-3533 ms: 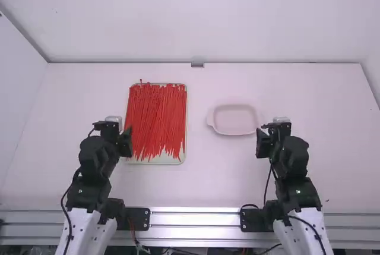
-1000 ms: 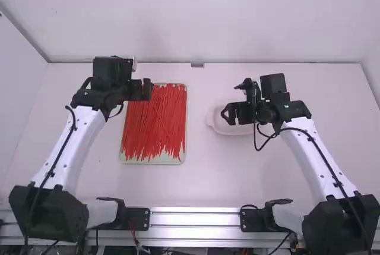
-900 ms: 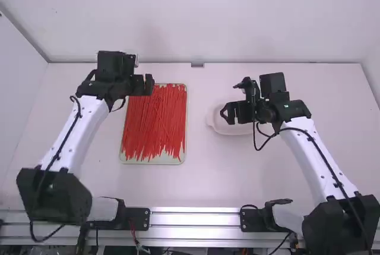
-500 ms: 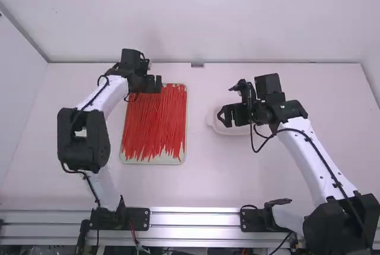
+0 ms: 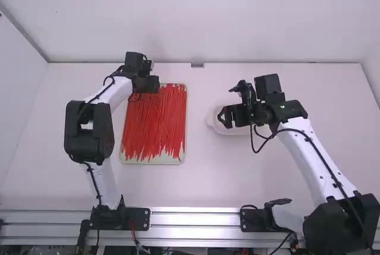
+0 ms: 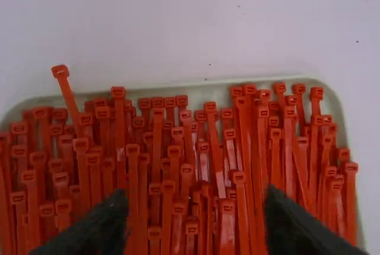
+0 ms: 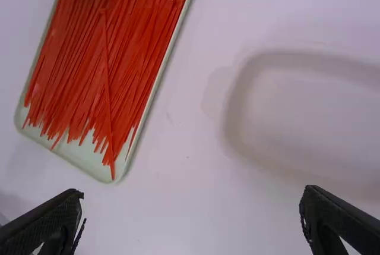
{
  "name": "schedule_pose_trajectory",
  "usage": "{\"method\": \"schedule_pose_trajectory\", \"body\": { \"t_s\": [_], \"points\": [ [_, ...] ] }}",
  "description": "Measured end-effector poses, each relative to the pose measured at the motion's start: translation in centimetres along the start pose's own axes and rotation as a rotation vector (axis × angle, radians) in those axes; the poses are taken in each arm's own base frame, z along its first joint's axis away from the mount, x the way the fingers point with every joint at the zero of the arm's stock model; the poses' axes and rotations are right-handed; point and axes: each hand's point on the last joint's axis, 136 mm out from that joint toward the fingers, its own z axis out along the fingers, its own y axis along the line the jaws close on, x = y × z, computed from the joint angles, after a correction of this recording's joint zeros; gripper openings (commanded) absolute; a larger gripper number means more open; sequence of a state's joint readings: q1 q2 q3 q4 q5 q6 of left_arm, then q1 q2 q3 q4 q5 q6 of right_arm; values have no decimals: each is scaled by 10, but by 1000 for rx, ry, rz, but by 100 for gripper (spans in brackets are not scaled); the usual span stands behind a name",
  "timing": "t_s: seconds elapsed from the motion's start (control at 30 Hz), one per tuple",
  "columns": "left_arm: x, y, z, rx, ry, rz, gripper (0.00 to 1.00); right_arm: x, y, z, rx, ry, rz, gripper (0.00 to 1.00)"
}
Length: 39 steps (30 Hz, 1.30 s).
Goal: Fasten the cable tie
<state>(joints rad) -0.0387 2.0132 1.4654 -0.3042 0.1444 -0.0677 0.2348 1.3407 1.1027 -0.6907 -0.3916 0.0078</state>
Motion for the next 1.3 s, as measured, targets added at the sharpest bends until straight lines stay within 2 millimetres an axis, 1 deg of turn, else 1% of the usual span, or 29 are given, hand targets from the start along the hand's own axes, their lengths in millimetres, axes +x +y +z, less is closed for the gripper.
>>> {"method": "schedule_pose_trajectory", "body": {
  "t_s": [0.1,0.17,0.33,0.53,0.6,0.77,0.83,0.87,0.93,1.3],
  "points": [
    [1,1,7,0,0,7,47,0,0,0,1,0,1,98],
    [4,2,12,-1,8,6,45,0,0,0,2,0,0,98],
    [18,6,30,-3,46,-4,41,0,0,0,2,0,0,98],
    [32,9,44,-7,86,-29,33,0,0,0,2,1,1,98],
    [37,10,48,-8,102,-32,33,0,0,0,2,1,0,98],
    [37,10,49,-8,98,-30,31,2,0,0,2,8,3,98],
    [37,10,49,-12,99,-34,25,3,0,0,2,11,4,98],
    [37,12,49,-21,100,-36,19,4,0,0,2,15,6,98],
    [38,14,49,-34,101,-41,17,5,0,0,2,20,8,98],
    [37,19,49,-61,95,-54,17,6,0,0,2,22,9,98]
  ]
}}
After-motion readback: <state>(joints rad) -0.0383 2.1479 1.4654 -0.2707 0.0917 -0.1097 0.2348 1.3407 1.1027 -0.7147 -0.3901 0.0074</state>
